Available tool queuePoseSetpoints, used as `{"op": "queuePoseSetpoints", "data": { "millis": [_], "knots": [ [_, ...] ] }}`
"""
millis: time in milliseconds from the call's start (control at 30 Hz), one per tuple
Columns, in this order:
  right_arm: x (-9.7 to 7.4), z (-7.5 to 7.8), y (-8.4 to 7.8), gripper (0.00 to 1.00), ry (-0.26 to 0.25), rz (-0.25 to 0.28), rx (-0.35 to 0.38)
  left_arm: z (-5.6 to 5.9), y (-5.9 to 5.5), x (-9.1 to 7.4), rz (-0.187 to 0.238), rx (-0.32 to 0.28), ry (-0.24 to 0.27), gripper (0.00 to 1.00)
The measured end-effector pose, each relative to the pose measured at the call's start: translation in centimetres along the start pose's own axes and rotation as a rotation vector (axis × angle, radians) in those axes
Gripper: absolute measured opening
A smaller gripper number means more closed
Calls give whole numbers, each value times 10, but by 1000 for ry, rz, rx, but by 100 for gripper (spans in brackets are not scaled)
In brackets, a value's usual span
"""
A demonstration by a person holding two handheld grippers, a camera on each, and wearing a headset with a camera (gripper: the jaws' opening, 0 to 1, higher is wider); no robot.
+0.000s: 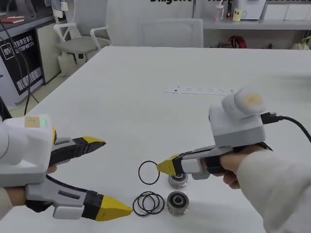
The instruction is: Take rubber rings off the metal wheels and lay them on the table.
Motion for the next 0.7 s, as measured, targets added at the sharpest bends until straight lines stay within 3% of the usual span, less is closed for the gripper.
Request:
{"op": "queuePoseSetpoints", "data": {
  "millis": [700],
  "knots": [
    [19, -4, -33, 0, 44, -130, 18, 4, -1, 1, 4, -6, -20, 100]
  ]
}}
Point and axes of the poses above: the centre of the closed fingertips' face, and the gripper's own axes: x roughly forward along the fingers, z roughly to its right, y roughly out of its top, the point moved 2 cm from there along -x, roughly backward along the fingers
